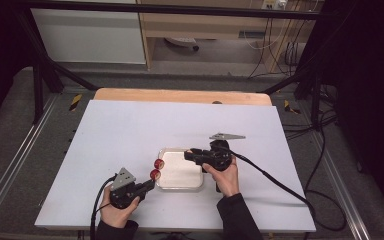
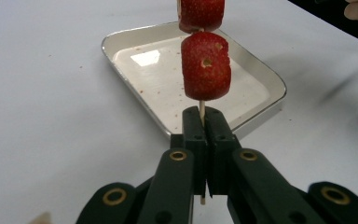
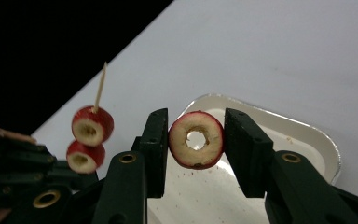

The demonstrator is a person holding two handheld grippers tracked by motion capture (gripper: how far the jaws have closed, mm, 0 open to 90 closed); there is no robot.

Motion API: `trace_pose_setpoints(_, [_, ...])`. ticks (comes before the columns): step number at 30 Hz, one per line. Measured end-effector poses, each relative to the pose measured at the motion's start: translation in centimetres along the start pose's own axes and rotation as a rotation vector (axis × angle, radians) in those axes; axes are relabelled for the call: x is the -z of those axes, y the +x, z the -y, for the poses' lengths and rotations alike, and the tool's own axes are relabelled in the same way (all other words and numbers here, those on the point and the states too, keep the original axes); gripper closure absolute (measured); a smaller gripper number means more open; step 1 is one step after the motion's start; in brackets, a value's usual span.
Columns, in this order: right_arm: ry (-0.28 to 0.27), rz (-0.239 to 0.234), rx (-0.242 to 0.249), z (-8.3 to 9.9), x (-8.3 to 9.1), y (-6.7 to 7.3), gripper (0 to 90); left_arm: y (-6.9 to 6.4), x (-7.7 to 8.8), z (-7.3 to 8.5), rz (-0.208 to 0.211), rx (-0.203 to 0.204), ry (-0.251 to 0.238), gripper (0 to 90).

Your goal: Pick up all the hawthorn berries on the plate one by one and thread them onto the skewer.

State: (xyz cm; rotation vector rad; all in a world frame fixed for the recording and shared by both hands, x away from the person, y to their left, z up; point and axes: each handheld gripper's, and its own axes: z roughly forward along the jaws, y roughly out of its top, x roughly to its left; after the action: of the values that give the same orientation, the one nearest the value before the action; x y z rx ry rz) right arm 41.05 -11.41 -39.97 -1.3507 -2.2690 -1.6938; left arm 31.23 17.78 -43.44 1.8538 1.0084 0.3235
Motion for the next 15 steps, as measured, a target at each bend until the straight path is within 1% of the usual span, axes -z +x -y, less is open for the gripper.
trace_pose_setpoints(2, [-0.047, -0.007, -0.036, 0.4, 0.4, -0.1, 61.6, -0.4, -0.2, -0.2, -0.004, 0.005, -0.002, 88.6])
trace_pose_setpoints(3, [-0.072, -0.011, -0.043, 0.5, 0.5, -0.2, 61.7, -0.6, -0.4, -0.3, 0.006, 0.004, -0.009, 88.5])
trace_pose_setpoints(4, [-0.092, -0.016, -0.056, 0.7, 0.6, -0.2, 61.7, -0.8, -0.5, -0.4, 0.007, 0.003, -0.013, 88.6])
trace_pose_setpoints(6, [-0.134, -0.028, -0.082, 1.0, 0.8, -0.3, 61.7, -1.2, -0.7, -0.5, 0.005, 0.004, -0.016, 88.6])
trace_pose_setpoints(7, [-0.152, -0.030, -0.098, 1.1, 0.8, -0.3, 61.7, -1.3, -0.7, -0.6, -0.007, 0.006, -0.018, 88.5])
trace_pose_setpoints(10, [-0.203, -0.026, -0.117, 1.3, 0.8, -0.2, 61.7, -1.7, -0.9, -0.7, -0.010, 0.011, -0.020, 88.6])
trace_pose_setpoints(12, [-0.239, -0.034, -0.127, 1.3, 0.7, -0.2, 61.8, -2.1, -0.9, -0.7, -0.015, 0.017, -0.023, 88.6])
trace_pose_setpoints(15, [-0.290, -0.042, -0.155, 1.3, 0.7, 0.0, 61.8, -2.5, -1.1, -0.7, -0.008, 0.033, -0.026, 88.5])
